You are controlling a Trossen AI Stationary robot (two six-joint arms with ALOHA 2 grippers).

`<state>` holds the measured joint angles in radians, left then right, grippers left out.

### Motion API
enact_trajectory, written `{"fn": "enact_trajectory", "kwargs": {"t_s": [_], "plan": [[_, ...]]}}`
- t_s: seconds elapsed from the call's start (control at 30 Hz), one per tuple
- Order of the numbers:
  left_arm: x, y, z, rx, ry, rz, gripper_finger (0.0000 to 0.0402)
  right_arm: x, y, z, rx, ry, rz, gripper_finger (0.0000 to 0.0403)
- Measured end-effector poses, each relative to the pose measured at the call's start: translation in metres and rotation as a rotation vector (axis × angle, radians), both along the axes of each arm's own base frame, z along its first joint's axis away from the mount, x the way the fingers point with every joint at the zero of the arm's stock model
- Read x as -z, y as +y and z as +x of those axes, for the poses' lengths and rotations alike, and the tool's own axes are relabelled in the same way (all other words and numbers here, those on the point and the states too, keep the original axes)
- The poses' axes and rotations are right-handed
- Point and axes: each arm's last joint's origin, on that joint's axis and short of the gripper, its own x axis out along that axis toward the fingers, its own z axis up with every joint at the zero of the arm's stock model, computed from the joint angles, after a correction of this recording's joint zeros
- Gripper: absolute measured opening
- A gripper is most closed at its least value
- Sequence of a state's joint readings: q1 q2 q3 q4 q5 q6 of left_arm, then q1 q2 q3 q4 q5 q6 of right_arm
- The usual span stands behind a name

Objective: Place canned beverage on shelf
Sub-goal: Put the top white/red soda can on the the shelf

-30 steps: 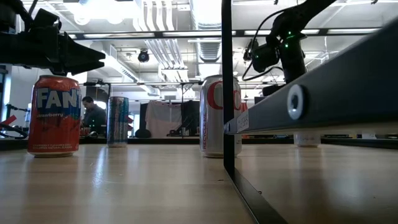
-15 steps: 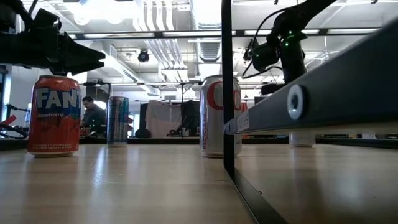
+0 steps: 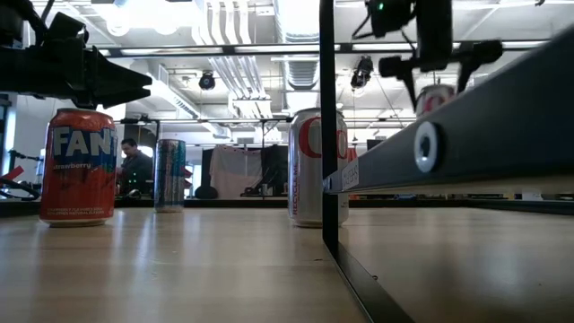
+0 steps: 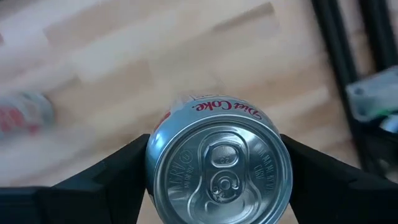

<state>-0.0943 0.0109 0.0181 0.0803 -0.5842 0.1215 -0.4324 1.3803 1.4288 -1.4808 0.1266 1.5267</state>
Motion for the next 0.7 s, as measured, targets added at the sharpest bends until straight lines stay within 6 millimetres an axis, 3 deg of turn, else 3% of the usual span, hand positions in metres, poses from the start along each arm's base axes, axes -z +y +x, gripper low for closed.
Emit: {"fn": "enact_trajectory", "kwargs": {"t_s": [0.27,0.7], "plan": [[0.0,0.0,0.0,0.0,0.0,0.0,0.0343,-0.015,0.073,0.008,-0.052,-0.01,0.001,0.0289],[0.0,0.0,0.0,0.0,0.0,0.0,0.0343,-0.007,0.169,0.009,-0.102,-0.01,0.07,0.0308]]}}
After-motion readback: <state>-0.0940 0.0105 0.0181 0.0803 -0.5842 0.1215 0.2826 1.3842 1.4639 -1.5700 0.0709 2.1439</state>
